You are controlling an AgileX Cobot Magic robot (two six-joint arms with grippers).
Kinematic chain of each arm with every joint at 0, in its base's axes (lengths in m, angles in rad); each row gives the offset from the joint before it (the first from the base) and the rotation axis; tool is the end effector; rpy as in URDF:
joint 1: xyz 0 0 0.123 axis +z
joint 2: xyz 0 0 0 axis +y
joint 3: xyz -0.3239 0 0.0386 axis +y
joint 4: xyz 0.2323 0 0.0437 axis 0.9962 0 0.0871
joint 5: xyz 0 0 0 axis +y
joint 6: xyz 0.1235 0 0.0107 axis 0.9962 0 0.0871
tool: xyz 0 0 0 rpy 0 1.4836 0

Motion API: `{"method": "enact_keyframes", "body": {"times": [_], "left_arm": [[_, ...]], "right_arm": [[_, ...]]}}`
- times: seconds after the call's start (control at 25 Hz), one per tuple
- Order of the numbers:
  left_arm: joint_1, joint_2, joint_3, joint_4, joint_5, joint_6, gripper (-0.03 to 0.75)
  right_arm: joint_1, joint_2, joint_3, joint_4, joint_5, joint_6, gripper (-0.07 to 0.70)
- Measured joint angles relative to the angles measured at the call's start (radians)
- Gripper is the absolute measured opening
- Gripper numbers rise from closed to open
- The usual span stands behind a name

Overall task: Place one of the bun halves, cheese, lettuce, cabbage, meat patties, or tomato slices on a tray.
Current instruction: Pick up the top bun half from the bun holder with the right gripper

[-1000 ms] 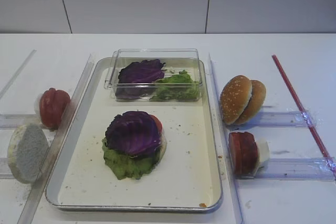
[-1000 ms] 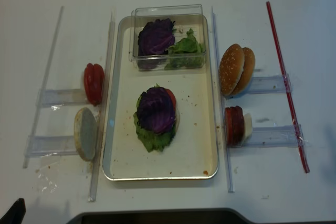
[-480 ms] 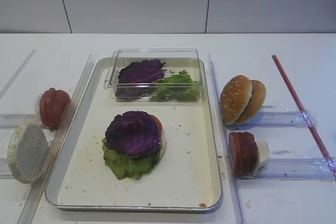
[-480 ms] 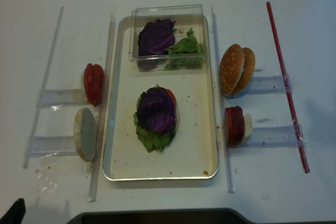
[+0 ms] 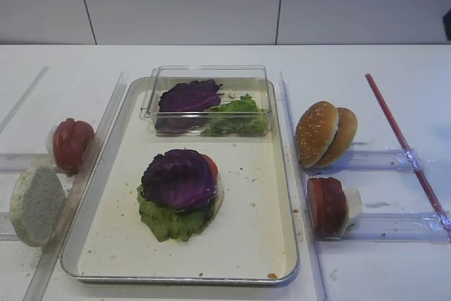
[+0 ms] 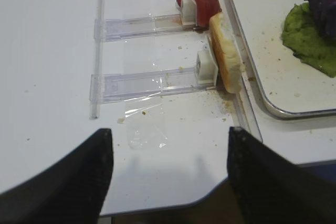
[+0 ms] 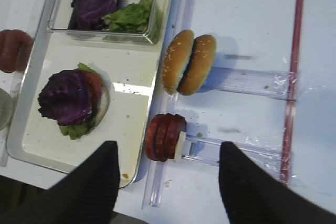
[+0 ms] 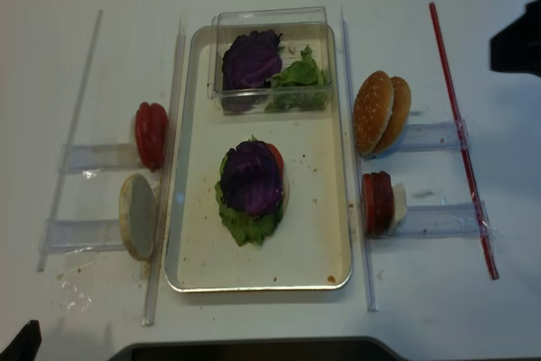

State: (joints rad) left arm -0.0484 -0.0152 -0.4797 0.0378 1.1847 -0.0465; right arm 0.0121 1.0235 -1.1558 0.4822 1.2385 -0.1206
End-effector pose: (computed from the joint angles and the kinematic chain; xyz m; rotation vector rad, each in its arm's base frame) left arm -0.0385 0.0062 0.2352 -0.0025 2.1727 -0.0081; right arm 0.1502 0.0562 0.4011 -0.1303 2.5058 0.6007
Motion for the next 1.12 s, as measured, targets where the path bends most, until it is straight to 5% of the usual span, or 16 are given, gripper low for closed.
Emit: {"method": "enact_keyframes", "body": {"times": [0.56, 1.12], "left_arm": [[0.000, 0.000, 0.000, 0.000, 0.000, 0.000, 0.429], [0.000, 0.000, 0.000, 0.000, 0.000, 0.000, 0.429]], "right_arm": [[0.000, 0.259, -0.001, 0.216, -0.034, -0.128, 0.436], [0.000, 0.506, -0.149, 0.261, -0.043, -0.177, 0.436]]}}
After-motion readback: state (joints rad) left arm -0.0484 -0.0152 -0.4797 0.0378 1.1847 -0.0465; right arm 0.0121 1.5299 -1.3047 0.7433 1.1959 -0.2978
